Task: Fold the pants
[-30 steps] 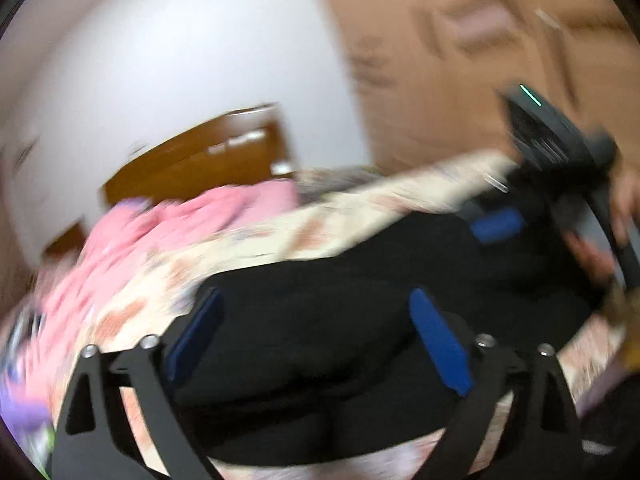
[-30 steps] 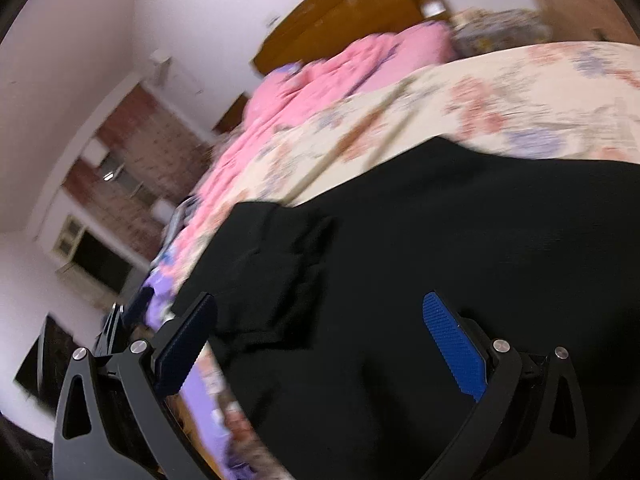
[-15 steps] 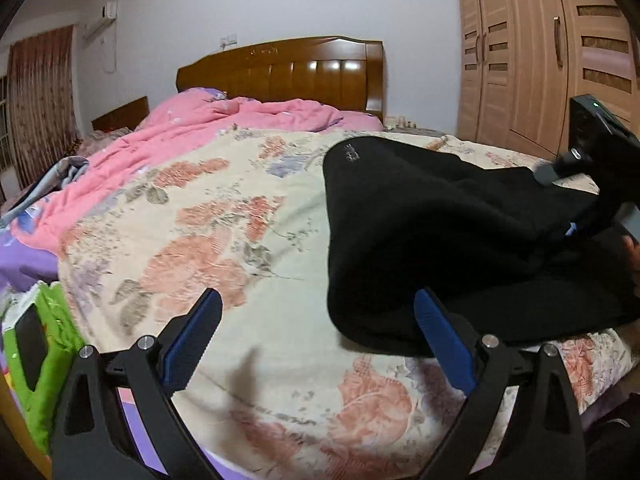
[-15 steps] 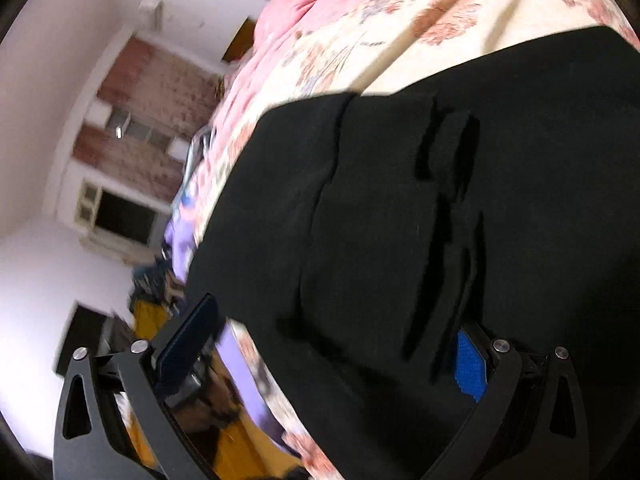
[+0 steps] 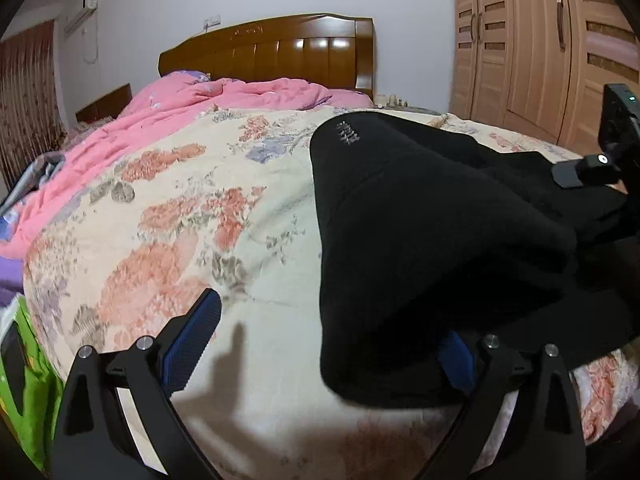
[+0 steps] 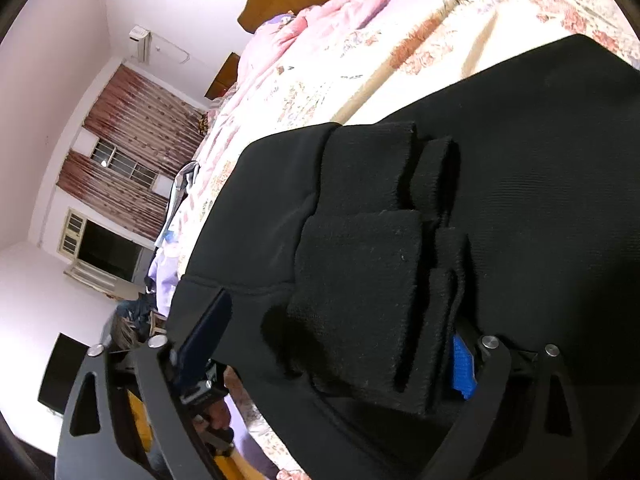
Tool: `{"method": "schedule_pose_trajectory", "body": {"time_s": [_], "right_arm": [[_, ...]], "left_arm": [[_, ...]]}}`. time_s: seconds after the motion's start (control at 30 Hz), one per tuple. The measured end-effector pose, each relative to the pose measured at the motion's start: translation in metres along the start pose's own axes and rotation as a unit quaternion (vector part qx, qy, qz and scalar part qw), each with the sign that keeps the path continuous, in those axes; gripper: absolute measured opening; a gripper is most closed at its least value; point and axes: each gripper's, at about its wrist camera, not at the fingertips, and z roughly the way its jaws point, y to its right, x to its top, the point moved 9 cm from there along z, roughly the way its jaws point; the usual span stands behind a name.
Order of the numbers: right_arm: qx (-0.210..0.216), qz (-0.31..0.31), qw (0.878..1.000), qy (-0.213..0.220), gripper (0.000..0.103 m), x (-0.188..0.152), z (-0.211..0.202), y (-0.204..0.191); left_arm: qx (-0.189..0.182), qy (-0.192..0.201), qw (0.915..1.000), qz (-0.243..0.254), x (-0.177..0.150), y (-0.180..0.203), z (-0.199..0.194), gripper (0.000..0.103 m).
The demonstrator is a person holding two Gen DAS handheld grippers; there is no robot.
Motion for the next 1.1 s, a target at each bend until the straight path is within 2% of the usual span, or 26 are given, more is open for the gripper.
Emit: {"method": "schedule_pose_trajectory", "body": {"time_s": [0.1,0.33,0.6,0.8,1.1], "right_arm": [[-0.004,0.003,1.000,0.001,0.093,0.002,0.002,0.004],[-0.013,0.023,1.000,-0.005,0.093,0.005,0.002,0.011],[-0.030,-0.001,1.000,-0.009,0.096,0.000,0.005,0.007],[-0.028,-0.007,1.000,-0.003,0.096,0.000,0.004,0.007],[-0.033,-0.008,0.999,0.002,0.097,0.001,0.005,0.006]], "left_arm": [[0.012,0.003,0.9999,0.011,0.004,0.002,0.006,0.099],[0.020,-0.004,0.9998,-0.002,0.005,0.001,0.016,0.099],[-0.003,-0.031,0.9989,-0.035,0.002,-0.007,0.025,0.101],[0.014,-0.019,0.9996,-0.018,0.003,-0.004,0.022,0.102],[0.011,-0.019,0.9995,-0.022,0.003,-0.004,0.022,0.101]]}}
